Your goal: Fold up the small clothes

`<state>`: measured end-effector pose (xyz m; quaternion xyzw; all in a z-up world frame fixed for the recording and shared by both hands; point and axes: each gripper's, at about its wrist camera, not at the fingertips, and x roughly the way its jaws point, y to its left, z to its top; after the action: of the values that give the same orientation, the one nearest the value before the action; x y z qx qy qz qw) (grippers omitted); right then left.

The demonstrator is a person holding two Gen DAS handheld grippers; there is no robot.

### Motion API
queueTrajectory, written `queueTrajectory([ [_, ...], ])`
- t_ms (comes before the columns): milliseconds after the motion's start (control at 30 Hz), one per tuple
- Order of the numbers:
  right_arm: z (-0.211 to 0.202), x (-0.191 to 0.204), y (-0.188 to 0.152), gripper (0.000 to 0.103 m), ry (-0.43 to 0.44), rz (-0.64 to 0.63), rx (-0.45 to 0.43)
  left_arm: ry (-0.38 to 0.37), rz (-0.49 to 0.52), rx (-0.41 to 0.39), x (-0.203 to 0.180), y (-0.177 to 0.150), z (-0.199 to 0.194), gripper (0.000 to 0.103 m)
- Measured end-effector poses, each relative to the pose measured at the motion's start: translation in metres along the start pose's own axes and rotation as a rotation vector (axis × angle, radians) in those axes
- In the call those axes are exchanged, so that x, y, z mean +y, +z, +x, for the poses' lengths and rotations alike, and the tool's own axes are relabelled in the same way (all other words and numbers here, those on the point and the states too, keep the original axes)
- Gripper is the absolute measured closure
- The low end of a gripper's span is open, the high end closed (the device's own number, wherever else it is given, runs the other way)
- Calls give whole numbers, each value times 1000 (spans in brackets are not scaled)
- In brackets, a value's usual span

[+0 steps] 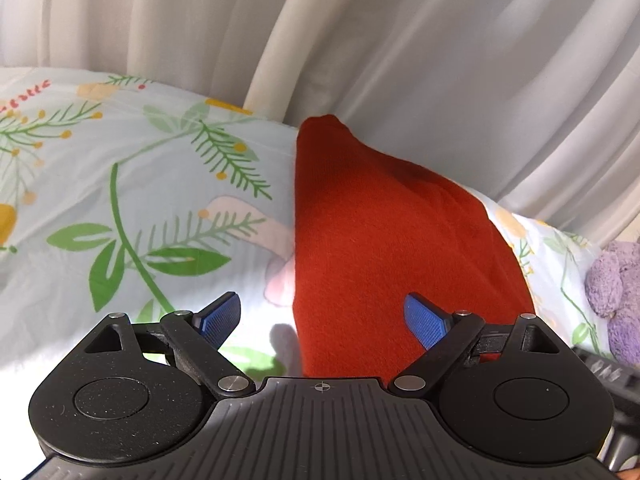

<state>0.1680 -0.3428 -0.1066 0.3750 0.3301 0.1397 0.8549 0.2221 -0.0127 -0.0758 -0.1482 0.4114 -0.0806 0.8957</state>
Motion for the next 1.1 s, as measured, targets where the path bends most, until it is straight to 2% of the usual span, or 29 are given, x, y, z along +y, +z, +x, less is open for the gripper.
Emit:
queueTrajectory([
  [67,6,3,-2,85,-118,-103,23,0,15,5,-6,1,6,10],
  [100,11,4,-5,85,-144,-132,40,-7,19,7,-8,1,9,10],
  [167,14,7,-8,84,-156,-178,49,-34,-2,25,-10,0,16,11],
  [233,15,8,-6,83,-158,-196,63,-111,-48,41,-8,0,19,9],
  [267,14,7,-4,81,-156,-199,73,-127,-66,32,-7,-1,18,8],
  [400,2,2,7,72,-92,-186,92,-170,-121,21,9,1,11,9],
  [433,-3,1,11,68,-77,-183,78,-158,-130,12,12,2,8,8],
  [467,-8,-1,16,61,-69,-175,58,-123,-127,11,14,2,6,8],
  [533,-9,-6,27,54,-83,-144,29,-33,-102,22,16,2,3,8],
  [600,-1,-9,38,53,-80,-115,37,14,-76,29,17,-1,0,8],
  [633,6,-11,43,51,-72,-104,46,12,-69,32,17,-3,-2,8],
  [733,33,-16,56,51,-27,-66,102,-13,-36,56,16,-9,-7,8],
  [900,60,-16,72,51,26,-7,141,-5,58,56,9,-22,-11,7],
  [1000,72,-5,73,53,33,-46,166,-13,52,73,8,-26,-8,7],
  [1067,82,7,69,66,-11,-120,178,-21,39,82,9,-26,-7,7],
  [1100,85,11,67,69,-37,-157,178,-21,38,83,9,-26,-7,7],
])
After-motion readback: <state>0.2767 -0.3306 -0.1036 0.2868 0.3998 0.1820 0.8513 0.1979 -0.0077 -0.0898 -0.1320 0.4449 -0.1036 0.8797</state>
